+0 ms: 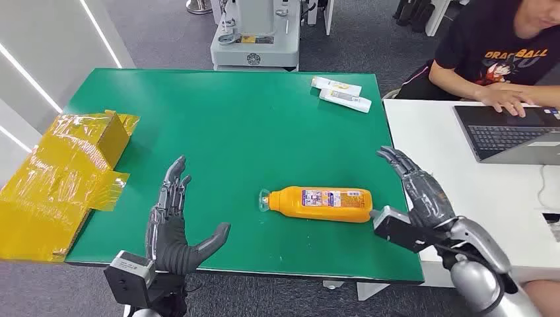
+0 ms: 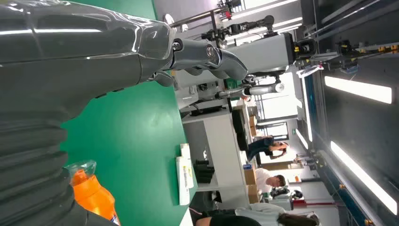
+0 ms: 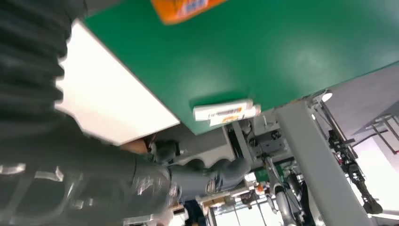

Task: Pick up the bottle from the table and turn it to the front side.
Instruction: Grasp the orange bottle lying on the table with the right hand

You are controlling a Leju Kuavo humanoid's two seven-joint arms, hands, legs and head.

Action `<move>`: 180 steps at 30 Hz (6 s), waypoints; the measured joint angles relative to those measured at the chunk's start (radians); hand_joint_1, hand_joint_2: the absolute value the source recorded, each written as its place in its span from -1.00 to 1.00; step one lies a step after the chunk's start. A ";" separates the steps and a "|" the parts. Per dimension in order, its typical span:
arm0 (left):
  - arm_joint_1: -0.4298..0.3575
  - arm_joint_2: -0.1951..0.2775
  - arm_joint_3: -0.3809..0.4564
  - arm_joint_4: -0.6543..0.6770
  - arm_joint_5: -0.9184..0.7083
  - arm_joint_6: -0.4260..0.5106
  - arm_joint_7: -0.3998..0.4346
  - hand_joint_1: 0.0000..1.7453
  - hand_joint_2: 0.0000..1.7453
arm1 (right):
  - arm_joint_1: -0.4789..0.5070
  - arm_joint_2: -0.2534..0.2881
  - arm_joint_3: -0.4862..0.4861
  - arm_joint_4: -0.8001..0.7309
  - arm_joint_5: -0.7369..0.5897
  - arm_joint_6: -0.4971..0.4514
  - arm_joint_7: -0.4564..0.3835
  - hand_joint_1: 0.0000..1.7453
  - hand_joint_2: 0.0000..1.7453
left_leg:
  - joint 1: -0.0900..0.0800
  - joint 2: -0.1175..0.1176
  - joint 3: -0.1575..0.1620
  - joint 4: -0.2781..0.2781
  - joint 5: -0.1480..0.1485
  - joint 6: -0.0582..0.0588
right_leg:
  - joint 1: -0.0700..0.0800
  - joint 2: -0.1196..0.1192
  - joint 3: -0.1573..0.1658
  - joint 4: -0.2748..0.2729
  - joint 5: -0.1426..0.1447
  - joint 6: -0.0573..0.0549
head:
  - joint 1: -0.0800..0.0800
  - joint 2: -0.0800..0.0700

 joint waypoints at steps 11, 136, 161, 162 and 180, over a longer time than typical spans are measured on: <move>-0.040 0.004 0.000 0.029 0.031 -0.001 -0.011 -1.00 1.00 | -0.391 -0.094 0.163 0.248 -0.266 0.332 -0.013 -1.00 1.00 | 0.000 0.000 -0.001 0.000 0.002 0.001 | 0.000 -0.001 0.000 0.001 0.002 -0.002 | -0.001 0.000; -0.098 0.015 -0.003 0.160 0.080 -0.035 -0.003 -1.00 1.00 | -0.607 0.342 0.779 1.023 -0.201 0.138 -0.115 -1.00 1.00 | 0.000 -0.001 0.001 0.000 0.005 0.001 | 0.001 -0.002 0.000 0.001 0.003 -0.002 | 0.000 0.000; -0.134 0.012 -0.023 0.180 0.111 -0.050 -0.020 -1.00 1.00 | -0.538 0.281 0.700 0.986 -0.151 0.078 -0.110 1.00 1.00 | 0.000 -0.001 0.007 0.001 0.005 0.001 | 0.001 -0.002 0.007 -0.001 0.004 0.000 | 0.000 0.000; -0.136 0.012 -0.023 0.182 0.113 -0.050 -0.020 -1.00 1.00 | -0.537 0.280 0.697 0.985 -0.150 0.076 -0.110 1.00 1.00 | 0.000 -0.001 0.007 0.001 0.005 0.002 | 0.001 -0.002 0.007 -0.001 0.004 0.000 | 0.000 0.000; -0.173 0.008 -0.045 0.215 0.143 -0.020 -0.035 -1.00 1.00 | -0.434 0.241 0.536 0.887 -0.117 -0.186 -0.116 1.00 1.00 | 0.000 -0.001 0.004 0.002 0.005 0.002 | 0.001 -0.001 0.005 0.000 0.005 0.001 | 0.000 0.000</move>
